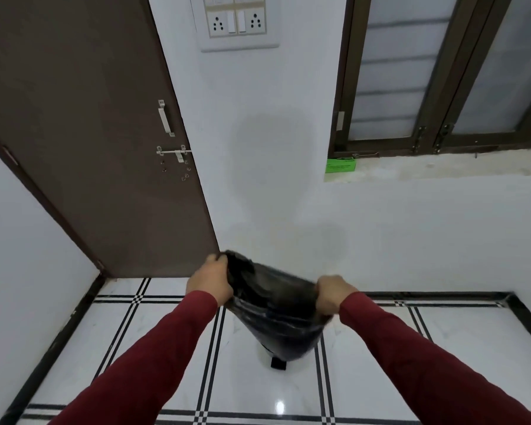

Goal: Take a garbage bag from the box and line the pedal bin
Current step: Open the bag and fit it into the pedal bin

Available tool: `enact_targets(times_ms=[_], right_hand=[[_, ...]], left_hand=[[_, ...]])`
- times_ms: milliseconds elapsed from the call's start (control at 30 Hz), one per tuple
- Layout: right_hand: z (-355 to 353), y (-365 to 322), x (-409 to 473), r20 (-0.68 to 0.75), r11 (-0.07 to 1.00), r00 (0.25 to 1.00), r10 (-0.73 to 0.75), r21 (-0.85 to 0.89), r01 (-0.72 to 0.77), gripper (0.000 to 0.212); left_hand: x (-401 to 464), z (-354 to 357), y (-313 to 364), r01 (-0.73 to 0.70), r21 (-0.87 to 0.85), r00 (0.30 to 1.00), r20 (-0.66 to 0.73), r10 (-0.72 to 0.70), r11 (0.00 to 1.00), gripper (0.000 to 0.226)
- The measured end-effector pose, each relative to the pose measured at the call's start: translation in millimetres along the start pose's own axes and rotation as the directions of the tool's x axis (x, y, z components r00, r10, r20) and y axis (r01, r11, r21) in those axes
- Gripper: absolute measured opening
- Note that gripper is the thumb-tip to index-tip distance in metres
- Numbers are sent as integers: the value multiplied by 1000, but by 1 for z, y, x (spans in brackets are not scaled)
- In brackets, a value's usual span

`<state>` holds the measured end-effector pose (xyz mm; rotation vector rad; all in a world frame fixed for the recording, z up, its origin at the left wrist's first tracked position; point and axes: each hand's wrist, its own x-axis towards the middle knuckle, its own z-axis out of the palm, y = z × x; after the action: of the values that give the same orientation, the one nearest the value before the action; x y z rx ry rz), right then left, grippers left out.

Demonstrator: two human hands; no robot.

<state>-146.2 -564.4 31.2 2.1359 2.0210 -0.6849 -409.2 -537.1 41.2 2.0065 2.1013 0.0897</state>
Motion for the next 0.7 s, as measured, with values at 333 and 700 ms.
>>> enact_targets(times_ms=[333, 700], right_hand=[[23, 10, 21, -391, 975, 893, -222, -117, 191, 47], [-22, 15, 28, -606, 845, 792, 69, 458, 276, 44]], left_hand=[[1, 24, -3, -77, 225, 997, 19, 75, 971, 58], [2, 8, 17, 41, -155, 955, -285, -84, 987, 68]])
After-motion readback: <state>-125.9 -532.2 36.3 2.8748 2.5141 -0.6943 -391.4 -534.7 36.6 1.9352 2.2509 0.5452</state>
